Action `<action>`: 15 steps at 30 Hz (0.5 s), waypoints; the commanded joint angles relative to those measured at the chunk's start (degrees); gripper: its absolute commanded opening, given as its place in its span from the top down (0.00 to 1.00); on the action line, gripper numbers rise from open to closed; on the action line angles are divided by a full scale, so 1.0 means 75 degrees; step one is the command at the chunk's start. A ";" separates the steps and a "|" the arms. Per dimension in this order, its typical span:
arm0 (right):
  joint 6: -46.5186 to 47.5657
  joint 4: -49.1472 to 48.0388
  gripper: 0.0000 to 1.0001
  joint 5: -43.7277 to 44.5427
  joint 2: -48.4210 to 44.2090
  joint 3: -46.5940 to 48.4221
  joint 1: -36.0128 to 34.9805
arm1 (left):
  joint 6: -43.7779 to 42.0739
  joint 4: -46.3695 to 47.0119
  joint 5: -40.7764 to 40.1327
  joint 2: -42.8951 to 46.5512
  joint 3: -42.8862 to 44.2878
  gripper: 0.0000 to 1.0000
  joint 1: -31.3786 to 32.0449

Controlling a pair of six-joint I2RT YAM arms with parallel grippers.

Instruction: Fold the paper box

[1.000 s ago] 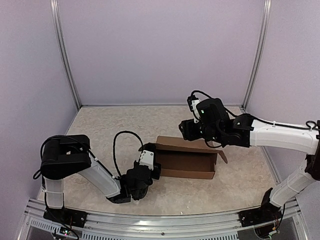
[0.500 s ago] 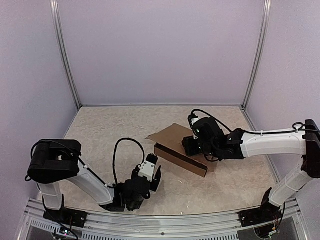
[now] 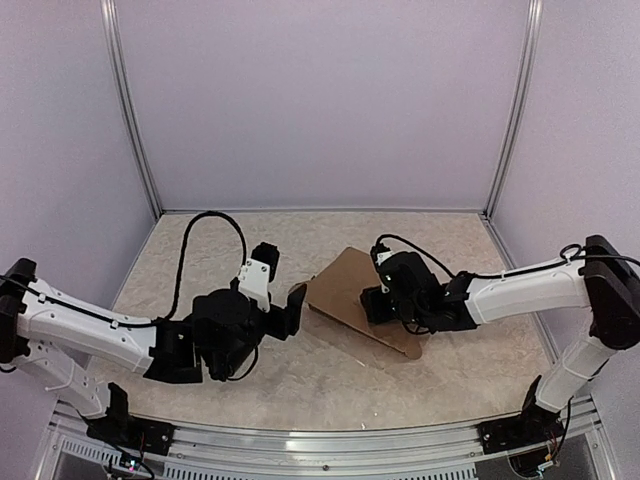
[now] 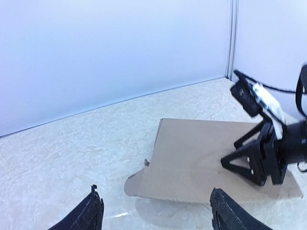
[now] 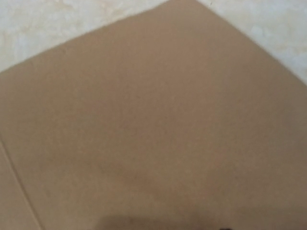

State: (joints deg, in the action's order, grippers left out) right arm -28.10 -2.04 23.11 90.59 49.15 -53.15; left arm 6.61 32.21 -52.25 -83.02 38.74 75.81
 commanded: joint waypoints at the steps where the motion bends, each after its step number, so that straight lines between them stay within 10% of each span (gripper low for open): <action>1: 0.0040 -0.0327 0.45 -0.0321 0.0416 -0.0260 0.0054 | 0.0913 -0.2455 0.1883 0.1227 0.0500 0.23 -0.0899; 15: 0.0802 0.0617 0.40 -0.0298 -0.0286 -0.0055 0.0065 | 0.0731 -0.4271 0.5160 0.0531 0.2683 0.19 -0.3318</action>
State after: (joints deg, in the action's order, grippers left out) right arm -24.45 -2.83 20.45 92.73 47.79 -53.08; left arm 11.62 4.73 -23.94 -75.29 54.76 54.59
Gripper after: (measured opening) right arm 0.579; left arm 0.818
